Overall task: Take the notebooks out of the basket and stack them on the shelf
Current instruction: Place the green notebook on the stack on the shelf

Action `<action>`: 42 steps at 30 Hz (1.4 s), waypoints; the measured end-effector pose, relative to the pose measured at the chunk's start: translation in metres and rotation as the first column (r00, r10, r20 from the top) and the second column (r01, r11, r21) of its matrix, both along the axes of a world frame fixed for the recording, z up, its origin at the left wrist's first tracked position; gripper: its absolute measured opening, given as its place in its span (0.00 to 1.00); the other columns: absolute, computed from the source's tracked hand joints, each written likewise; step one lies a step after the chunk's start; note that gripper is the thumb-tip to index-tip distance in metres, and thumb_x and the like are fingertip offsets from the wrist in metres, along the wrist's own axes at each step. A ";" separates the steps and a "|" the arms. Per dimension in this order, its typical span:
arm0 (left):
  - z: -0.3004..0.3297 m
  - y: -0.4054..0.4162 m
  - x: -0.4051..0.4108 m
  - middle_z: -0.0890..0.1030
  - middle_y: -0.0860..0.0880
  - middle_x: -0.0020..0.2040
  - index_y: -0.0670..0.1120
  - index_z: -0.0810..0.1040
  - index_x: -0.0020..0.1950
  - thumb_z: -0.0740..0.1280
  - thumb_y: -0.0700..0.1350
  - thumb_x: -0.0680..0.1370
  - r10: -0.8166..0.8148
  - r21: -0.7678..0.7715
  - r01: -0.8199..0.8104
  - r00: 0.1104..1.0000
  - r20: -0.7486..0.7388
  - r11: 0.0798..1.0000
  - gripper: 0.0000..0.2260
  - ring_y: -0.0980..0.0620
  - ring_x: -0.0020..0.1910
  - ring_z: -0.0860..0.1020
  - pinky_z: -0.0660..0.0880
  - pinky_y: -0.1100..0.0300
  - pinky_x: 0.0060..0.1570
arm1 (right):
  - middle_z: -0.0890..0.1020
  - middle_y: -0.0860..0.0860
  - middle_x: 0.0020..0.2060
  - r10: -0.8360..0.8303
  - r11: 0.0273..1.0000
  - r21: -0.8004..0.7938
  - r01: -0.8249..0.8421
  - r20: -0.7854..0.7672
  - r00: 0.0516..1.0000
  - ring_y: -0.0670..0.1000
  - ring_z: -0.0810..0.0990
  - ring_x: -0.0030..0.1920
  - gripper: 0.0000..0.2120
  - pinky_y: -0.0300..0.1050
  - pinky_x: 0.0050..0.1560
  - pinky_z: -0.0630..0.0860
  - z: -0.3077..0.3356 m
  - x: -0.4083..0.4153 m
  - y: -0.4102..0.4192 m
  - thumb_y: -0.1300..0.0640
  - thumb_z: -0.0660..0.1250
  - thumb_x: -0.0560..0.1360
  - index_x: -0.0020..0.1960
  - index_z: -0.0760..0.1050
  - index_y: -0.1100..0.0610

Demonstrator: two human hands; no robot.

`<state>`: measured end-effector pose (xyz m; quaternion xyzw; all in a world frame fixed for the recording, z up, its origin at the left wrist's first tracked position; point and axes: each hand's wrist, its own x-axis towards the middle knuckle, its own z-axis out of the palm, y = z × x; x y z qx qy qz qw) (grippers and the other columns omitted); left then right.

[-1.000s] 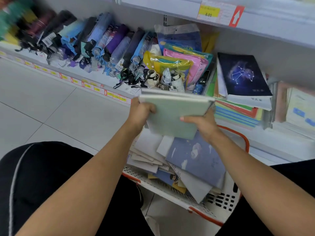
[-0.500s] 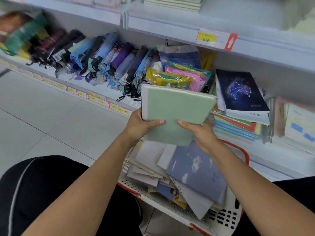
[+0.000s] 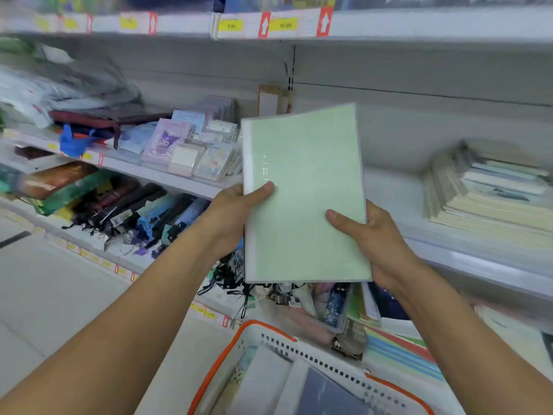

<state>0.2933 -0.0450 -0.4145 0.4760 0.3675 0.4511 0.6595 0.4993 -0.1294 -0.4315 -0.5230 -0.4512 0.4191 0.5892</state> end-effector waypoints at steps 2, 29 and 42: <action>0.015 0.009 0.000 0.85 0.45 0.53 0.42 0.78 0.59 0.67 0.48 0.79 -0.080 -0.020 0.078 0.992 -0.100 0.997 0.13 0.49 0.48 0.84 0.82 0.58 0.40 | 0.87 0.54 0.49 -0.025 0.993 -0.117 0.005 -0.165 0.986 0.54 0.86 0.47 0.14 0.48 0.42 0.84 0.019 0.006 0.014 0.58 0.72 0.75 0.59 0.78 0.59; 0.011 0.223 0.059 0.74 0.47 0.30 0.46 0.75 0.36 0.56 0.59 0.82 0.647 0.663 -0.188 0.517 -0.560 0.725 0.22 0.47 0.35 0.73 0.64 0.58 0.35 | 0.78 0.55 0.38 -0.262 0.937 -0.116 0.329 0.389 0.883 0.50 0.72 0.31 0.08 0.42 0.31 0.68 0.044 0.061 0.245 0.56 0.66 0.79 0.52 0.77 0.61; -0.011 0.228 0.061 0.77 0.57 0.54 0.52 0.68 0.64 0.72 0.60 0.72 0.254 0.466 0.038 0.799 -0.546 0.884 0.26 0.59 0.51 0.76 0.73 0.68 0.47 | 0.84 0.39 0.52 0.145 0.987 0.015 -0.158 0.316 0.938 0.36 0.82 0.51 0.21 0.28 0.51 0.76 0.018 0.084 0.225 0.51 0.76 0.68 0.59 0.75 0.50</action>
